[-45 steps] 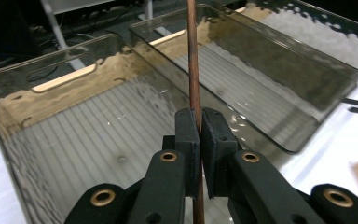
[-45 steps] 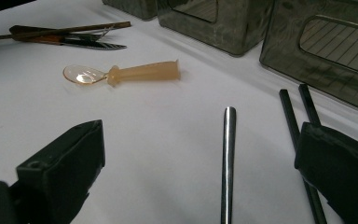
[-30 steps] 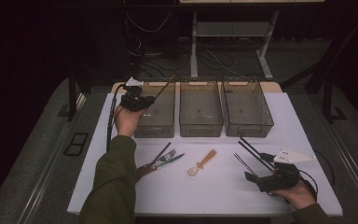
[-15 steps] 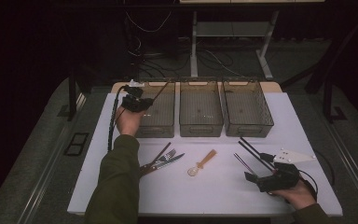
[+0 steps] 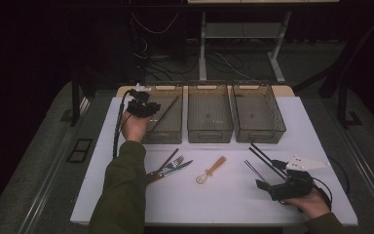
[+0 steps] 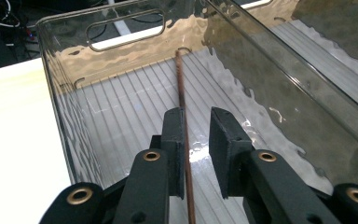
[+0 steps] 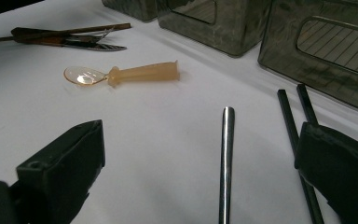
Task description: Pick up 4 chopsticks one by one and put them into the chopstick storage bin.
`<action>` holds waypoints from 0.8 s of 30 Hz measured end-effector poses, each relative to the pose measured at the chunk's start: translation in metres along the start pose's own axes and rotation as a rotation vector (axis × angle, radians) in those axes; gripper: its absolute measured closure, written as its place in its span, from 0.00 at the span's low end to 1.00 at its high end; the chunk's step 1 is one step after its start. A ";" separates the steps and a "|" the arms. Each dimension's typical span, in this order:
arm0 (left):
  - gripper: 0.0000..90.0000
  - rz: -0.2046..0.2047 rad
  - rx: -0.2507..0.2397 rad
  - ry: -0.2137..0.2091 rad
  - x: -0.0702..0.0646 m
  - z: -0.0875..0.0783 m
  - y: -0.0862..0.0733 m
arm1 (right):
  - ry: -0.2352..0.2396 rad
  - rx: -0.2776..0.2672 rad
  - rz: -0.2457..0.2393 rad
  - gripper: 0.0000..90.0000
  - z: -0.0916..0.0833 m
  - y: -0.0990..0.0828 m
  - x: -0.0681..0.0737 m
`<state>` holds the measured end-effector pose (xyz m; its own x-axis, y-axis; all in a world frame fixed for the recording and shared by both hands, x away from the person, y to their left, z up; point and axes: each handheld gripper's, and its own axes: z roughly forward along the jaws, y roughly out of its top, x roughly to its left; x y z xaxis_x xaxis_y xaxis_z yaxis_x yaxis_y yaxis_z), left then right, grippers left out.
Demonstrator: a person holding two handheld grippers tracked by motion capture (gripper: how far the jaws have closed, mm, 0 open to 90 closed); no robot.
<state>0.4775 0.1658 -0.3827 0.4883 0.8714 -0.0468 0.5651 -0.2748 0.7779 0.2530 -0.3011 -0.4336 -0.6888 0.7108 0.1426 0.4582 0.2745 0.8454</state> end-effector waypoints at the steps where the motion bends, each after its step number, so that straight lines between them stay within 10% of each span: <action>1: 0.81 0.000 0.001 0.002 0.000 -0.001 0.000 | 0.000 0.000 0.000 0.02 0.000 0.000 0.000; 24: 0.45 0.113 0.020 -0.110 -0.022 -0.042 -0.018 | -0.009 0.002 -0.001 0.02 0.000 0.000 0.001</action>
<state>0.4283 0.1688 -0.3695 0.6187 0.7851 -0.0283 0.5147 -0.3779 0.7696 0.2524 -0.3001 -0.4332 -0.6839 0.7166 0.1369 0.4585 0.2762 0.8447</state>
